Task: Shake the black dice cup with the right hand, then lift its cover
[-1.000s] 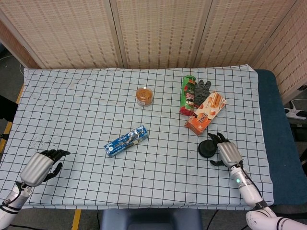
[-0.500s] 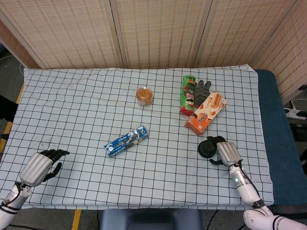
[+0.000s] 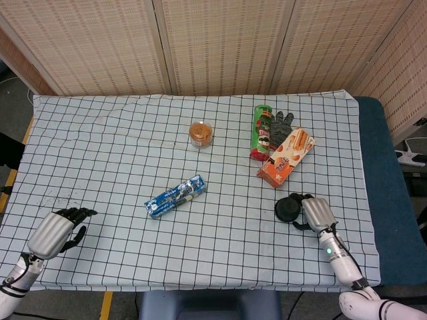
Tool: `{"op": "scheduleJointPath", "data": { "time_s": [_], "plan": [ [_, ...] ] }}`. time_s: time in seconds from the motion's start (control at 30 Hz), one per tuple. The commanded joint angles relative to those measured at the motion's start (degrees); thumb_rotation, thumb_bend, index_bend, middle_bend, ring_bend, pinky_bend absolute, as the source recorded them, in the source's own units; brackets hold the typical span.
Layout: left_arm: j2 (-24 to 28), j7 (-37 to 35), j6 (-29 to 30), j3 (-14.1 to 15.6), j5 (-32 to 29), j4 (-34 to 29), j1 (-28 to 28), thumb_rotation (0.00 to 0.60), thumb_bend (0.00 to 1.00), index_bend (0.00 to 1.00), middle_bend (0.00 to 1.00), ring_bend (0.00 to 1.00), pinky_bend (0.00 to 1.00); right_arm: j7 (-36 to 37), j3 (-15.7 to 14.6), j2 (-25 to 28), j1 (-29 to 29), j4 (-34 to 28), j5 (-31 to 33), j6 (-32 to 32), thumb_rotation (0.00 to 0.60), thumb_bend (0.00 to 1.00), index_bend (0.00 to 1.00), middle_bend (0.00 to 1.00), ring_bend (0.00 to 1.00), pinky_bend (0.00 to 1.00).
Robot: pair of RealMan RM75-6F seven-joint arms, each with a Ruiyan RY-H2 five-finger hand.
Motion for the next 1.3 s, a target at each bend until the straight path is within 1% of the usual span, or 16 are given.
{"op": "scheduleJointPath", "data": {
  "time_s": [0.03,0.13,0.23,0.3,0.4,0.67,0.93,1.03,1.1,1.17,1.27,1.3],
  "plan": [
    [-0.03,0.16,0.14,0.0,0.12,0.08,0.0,0.6,0.58,0.29,0.37,0.42,0.62,-0.06,-0.04,-0.13,-0.06,0.28,-0.26,0.52,0.6,0.09,0.36,0.36,0.31,0.56],
    [-0.03,0.12,0.06,0.03,0.06,0.05,0.04,0.6,0.58,0.29,0.37,0.42,0.62,-0.18,0.04,-0.17,-0.08,0.36,-0.3,0.93,0.6,0.09,0.35,0.36,0.3,0.56],
    [0.03,0.15,0.1,0.03,0.13,-0.1,0.02,0.6,0.58,0.29,0.37,0.42,0.62,-0.02,0.13,0.04,-0.01,-0.02,-0.15,0.84,0.6,0.09,0.3,0.33,0.24,0.56],
    [-0.02,0.26,0.1,0.01,0.14,-0.01,0.0,0.6,0.58,0.29,0.37,0.42,0.62,0.1,0.1,0.17,0.15,-0.23,-0.39,0.84,0.6,0.09,0.27,0.29,0.19,0.53],
    [-0.02,0.17,-0.14,0.03,0.0,-0.07,-0.01,0.6,0.58,0.29,0.38,0.42,0.62,0.79,0.06,0.16,0.39,-0.5,-0.98,0.97,0.6,0.09,0.23,0.26,0.15,0.49],
    [0.04,0.13,0.03,0.06,0.13,-0.11,0.02,0.6,0.58,0.29,0.38,0.42,0.62,1.27,-0.49,0.13,1.45,-1.36,-1.99,-0.23,0.6,0.09,0.19,0.22,0.11,0.43],
    [0.04,0.0,0.21,0.02,0.16,-0.01,0.05,0.6,0.58,0.29,0.38,0.42,0.62,4.02,-0.63,1.0,2.51,-3.52,-1.38,-3.34,0.6,0.09,0.19,0.22,0.11,0.43],
    [0.03,0.07,0.28,0.01,0.22,0.03,0.05,0.6,0.58,0.29,0.38,0.42,0.62,4.59,-0.72,1.19,2.62,-3.83,-1.41,-3.75,0.6,0.09,0.22,0.23,0.13,0.43],
    [0.02,0.04,0.29,0.0,0.16,0.1,0.09,0.6,0.58,0.29,0.38,0.42,0.62,5.46,-0.8,1.59,2.78,-4.21,-1.67,-4.07,0.6,0.09,0.28,0.28,0.18,0.45],
    [0.02,0.04,0.43,-0.02,0.21,0.09,0.11,0.6,0.58,0.29,0.38,0.43,0.62,5.87,-0.94,1.74,2.61,-3.93,-2.07,-3.48,0.6,0.12,0.39,0.36,0.27,0.52],
    [-0.02,-0.02,0.41,0.01,0.2,0.1,0.14,0.6,0.58,0.29,0.39,0.43,0.62,5.31,-1.01,2.01,2.47,-3.9,-1.62,-3.34,0.6,0.18,0.51,0.44,0.35,0.61],
    [-0.02,-0.07,0.39,0.03,0.21,0.08,0.13,0.6,0.58,0.29,0.39,0.43,0.62,4.99,-1.06,2.1,2.41,-3.93,-1.39,-3.36,0.6,0.19,0.52,0.45,0.37,0.63]
  ]
}}
